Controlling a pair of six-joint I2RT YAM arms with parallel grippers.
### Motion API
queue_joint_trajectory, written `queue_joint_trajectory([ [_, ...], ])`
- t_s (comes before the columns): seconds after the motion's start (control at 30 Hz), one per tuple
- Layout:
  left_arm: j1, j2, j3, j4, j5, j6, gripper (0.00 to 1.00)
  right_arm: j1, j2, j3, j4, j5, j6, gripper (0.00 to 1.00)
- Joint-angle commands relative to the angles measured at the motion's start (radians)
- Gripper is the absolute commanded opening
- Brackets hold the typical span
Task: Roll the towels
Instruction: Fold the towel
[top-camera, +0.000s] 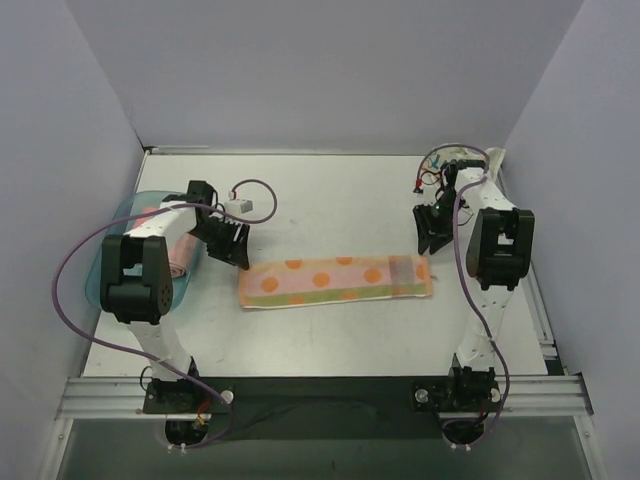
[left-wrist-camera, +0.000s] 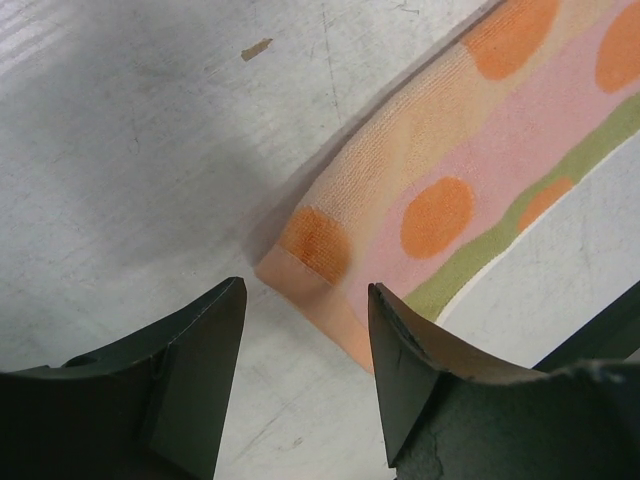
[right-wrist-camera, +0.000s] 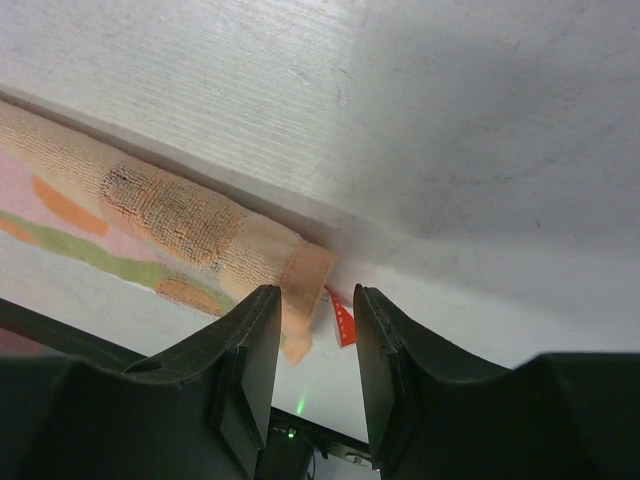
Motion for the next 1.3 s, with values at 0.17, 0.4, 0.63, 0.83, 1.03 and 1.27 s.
queue_joint_trajectory([
  [0.17, 0.004, 0.015, -0.002, 0.038, 0.045, -0.035, 0.58, -0.001, -0.026, -0.029, -0.047, -0.027, 0.014, 0.35],
  [0.4, 0.007, -0.031, -0.063, 0.015, 0.027, -0.038, 0.59, -0.005, -0.032, -0.059, -0.05, -0.054, 0.03, 0.34],
  [0.63, 0.006, -0.045, -0.066, 0.011, 0.051, -0.052, 0.59, -0.028, -0.084, -0.108, -0.058, -0.11, 0.034, 0.38],
  [0.83, 0.007, -0.02, -0.048, 0.022, 0.087, -0.075, 0.52, -0.028, -0.078, -0.118, -0.072, -0.143, 0.037, 0.33],
  [1.03, 0.006, -0.012, -0.031, 0.031, 0.11, -0.089, 0.38, -0.036, -0.095, -0.133, -0.076, -0.156, 0.039, 0.31],
  [1.27, 0.007, -0.015, -0.043, 0.049, 0.114, -0.098, 0.19, -0.041, -0.098, -0.137, -0.081, -0.176, 0.041, 0.19],
])
